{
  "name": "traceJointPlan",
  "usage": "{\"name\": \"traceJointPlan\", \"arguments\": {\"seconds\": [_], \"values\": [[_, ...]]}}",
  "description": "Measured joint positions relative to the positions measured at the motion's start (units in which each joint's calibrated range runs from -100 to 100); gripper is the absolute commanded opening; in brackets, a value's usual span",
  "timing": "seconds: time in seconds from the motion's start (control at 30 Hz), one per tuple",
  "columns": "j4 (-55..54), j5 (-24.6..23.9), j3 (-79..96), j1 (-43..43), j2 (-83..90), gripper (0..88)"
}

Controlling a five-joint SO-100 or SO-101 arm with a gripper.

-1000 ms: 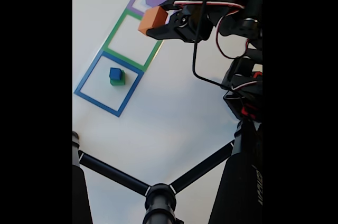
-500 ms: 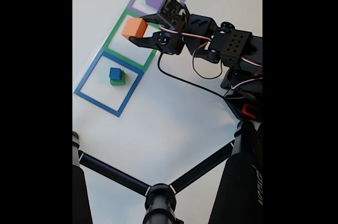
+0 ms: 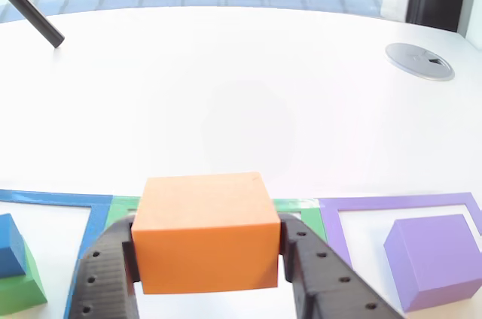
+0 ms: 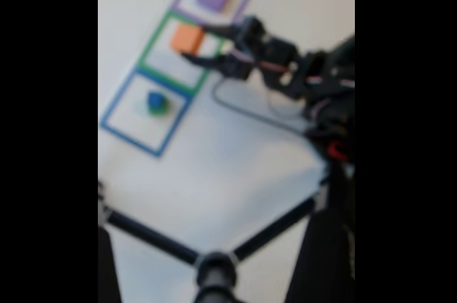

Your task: Tower of hanoi

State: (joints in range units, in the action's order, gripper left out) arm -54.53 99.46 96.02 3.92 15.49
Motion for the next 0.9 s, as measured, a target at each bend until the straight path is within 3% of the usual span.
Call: {"name": "traceJointPlan", "arguments": {"seconds": [0.4,0.9], "values": [[-16.9,0.0,-3.9,2.8,-23.9,11.8],[-19.1,0.0,-14.2,4.0,-38.9,12.2]]}}
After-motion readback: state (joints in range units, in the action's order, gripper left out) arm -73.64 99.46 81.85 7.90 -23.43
